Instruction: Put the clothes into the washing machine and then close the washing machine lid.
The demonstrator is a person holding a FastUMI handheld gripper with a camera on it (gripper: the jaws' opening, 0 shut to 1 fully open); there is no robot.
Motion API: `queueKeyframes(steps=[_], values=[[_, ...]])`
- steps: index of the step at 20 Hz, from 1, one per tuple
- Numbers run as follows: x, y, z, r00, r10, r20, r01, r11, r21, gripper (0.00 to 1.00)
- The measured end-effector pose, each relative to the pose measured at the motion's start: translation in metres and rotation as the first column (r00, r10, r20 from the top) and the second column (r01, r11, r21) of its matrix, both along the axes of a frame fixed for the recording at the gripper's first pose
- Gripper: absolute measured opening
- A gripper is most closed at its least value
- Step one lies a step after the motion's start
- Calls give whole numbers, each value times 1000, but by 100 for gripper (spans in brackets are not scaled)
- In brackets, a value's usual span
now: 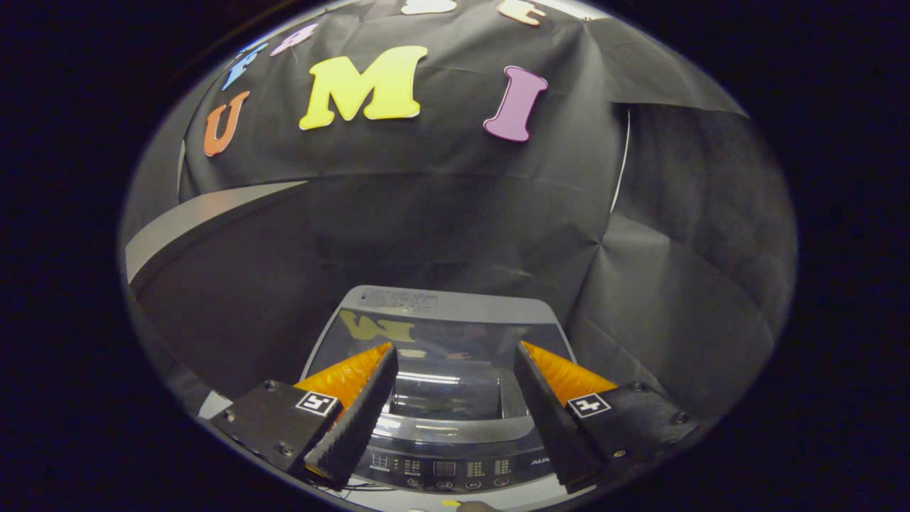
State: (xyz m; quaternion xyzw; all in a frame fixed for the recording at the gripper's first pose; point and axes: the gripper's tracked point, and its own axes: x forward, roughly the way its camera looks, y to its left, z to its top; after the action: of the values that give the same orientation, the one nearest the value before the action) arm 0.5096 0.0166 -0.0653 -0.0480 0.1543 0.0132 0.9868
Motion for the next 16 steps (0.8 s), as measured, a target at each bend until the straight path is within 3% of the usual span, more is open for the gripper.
queueKeyframes(steps=[9, 16], values=[[-95, 14, 57, 989, 22, 149, -25, 1000, 19, 100], [-228, 9, 84, 970, -18, 243, 5, 999, 53, 100]])
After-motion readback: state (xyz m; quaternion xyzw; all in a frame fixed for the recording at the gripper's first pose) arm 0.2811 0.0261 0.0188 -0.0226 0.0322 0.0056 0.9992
